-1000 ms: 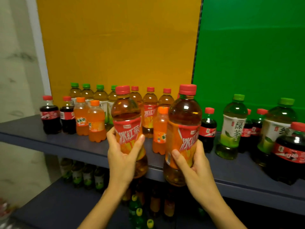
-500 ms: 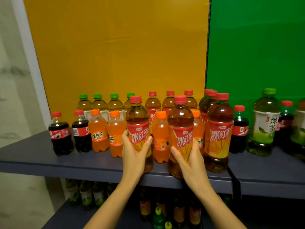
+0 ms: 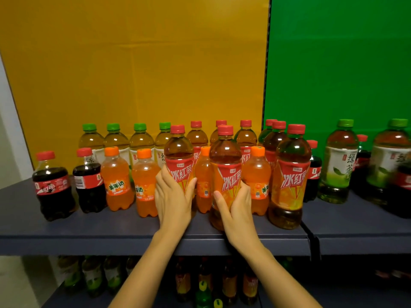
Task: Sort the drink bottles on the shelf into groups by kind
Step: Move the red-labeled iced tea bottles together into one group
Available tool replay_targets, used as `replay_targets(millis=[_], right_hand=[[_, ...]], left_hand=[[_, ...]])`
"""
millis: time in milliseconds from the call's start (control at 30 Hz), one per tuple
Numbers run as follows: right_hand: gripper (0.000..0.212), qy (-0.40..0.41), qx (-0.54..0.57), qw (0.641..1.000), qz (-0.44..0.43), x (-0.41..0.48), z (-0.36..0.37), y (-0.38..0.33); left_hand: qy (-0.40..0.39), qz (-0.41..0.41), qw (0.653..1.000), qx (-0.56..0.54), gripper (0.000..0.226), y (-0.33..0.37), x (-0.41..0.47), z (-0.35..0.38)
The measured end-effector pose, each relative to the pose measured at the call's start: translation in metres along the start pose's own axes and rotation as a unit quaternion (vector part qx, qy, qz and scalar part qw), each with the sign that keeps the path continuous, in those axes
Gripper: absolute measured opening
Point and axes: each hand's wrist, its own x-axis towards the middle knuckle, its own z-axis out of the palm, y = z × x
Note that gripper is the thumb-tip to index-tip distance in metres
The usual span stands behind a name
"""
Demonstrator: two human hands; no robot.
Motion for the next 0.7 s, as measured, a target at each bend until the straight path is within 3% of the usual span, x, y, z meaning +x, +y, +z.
replay_targets(millis=[333, 467, 567, 700], right_hand=[[0.068, -0.013, -0.051, 0.999, 0.006, 0.011, 0.01, -0.003], [0.066, -0.022, -0.043, 0.998, -0.032, 0.015, -0.012, -0.006], [0.051, 0.027, -0.036, 0.996, -0.083, 0.018, -0.03, -0.012], [0.044, 0.09, -0.061, 0.985, -0.137, 0.037, -0.049, -0.018]], left_hand=[[0.044, -0.018, 0.998, 0.035, 0.088, 0.003, 0.01, 0.008], [0.085, 0.1, 0.991, 0.022, 0.071, 0.012, 0.013, 0.008], [0.097, 0.183, 0.978, -0.024, 0.047, 0.016, 0.022, -0.002], [0.064, 0.248, 0.966, -0.033, 0.04, 0.039, 0.039, -0.021]])
